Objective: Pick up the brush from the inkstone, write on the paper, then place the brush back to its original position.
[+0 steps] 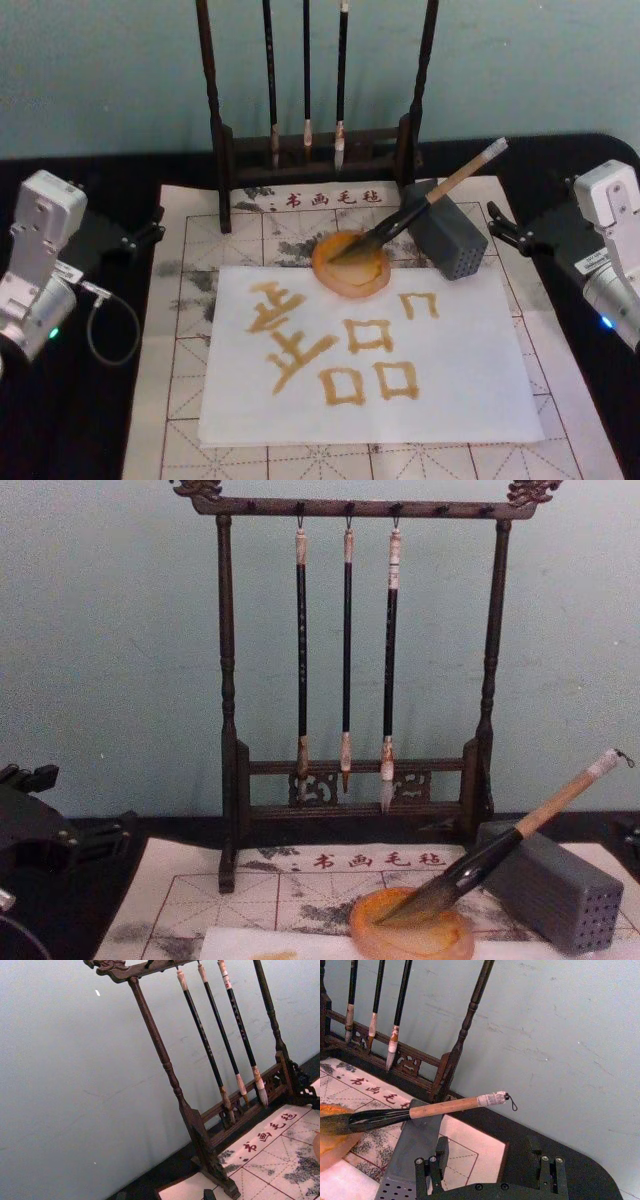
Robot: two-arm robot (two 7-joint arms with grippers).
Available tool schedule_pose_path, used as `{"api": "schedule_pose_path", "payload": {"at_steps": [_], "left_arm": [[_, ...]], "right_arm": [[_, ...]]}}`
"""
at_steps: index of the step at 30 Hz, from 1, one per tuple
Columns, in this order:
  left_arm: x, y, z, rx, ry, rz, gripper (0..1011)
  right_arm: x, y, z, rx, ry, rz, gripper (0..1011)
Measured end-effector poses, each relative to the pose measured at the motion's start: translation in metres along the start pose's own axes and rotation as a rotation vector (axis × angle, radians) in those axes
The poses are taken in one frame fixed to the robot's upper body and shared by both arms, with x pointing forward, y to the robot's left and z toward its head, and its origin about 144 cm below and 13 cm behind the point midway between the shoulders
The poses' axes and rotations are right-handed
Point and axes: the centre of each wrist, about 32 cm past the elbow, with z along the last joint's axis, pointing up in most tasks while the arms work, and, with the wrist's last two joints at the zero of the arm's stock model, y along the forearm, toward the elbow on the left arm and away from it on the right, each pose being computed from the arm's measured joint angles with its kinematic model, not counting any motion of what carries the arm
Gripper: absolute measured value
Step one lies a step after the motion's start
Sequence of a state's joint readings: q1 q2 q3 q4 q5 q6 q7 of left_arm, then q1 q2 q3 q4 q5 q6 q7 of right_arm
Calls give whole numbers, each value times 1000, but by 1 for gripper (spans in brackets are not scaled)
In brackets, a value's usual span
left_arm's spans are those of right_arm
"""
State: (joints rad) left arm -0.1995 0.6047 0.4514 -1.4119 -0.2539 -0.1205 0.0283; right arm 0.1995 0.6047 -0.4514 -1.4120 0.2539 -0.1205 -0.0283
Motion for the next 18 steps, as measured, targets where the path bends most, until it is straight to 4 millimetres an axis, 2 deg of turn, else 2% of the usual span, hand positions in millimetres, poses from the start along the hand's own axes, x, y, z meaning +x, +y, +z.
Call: {"api": "schedule_pose_path", "payload": {"at_steps": [18], "left_arm": [[0, 0, 0, 0, 0, 0, 1001]], "right_arm": [[0, 0, 0, 0, 0, 0, 1002]]}}
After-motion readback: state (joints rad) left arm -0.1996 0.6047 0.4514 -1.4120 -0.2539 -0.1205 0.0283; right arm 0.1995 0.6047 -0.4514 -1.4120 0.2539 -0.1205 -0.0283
